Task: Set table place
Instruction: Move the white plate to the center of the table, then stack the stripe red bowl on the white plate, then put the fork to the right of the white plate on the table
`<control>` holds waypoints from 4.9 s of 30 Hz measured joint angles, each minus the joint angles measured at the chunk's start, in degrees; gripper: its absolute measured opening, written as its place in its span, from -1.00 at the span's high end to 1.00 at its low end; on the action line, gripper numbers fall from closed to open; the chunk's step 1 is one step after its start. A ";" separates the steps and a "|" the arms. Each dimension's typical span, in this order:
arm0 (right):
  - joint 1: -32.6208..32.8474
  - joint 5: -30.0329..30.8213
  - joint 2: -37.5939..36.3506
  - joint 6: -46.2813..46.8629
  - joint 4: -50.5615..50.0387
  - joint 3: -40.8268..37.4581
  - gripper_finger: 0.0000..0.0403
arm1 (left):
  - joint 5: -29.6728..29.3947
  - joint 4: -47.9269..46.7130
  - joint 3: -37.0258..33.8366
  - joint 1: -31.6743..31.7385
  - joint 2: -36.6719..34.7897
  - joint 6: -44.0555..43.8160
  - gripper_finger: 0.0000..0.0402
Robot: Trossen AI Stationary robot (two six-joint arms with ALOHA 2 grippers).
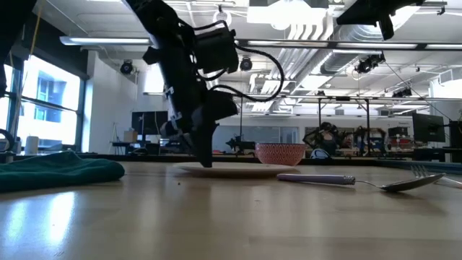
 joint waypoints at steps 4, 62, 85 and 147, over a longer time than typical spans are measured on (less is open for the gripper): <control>-0.20 0.57 1.00 3.99 0.21 0.07 1.00 | -0.90 -5.04 5.40 -0.80 -2.28 0.95 1.00; -10.15 -15.98 68.38 -4.57 -35.26 41.82 0.98 | -16.48 -55.01 22.27 -1.17 -24.11 -3.17 0.00; 7.93 -17.70 81.33 7.36 -26.23 44.00 1.00 | -17.20 -54.37 22.27 -1.19 -24.11 -1.66 -0.02; 48.52 -8.67 61.46 105.22 -46.77 24.25 0.55 | -16.25 -45.45 22.26 -1.14 -24.04 16.35 -0.02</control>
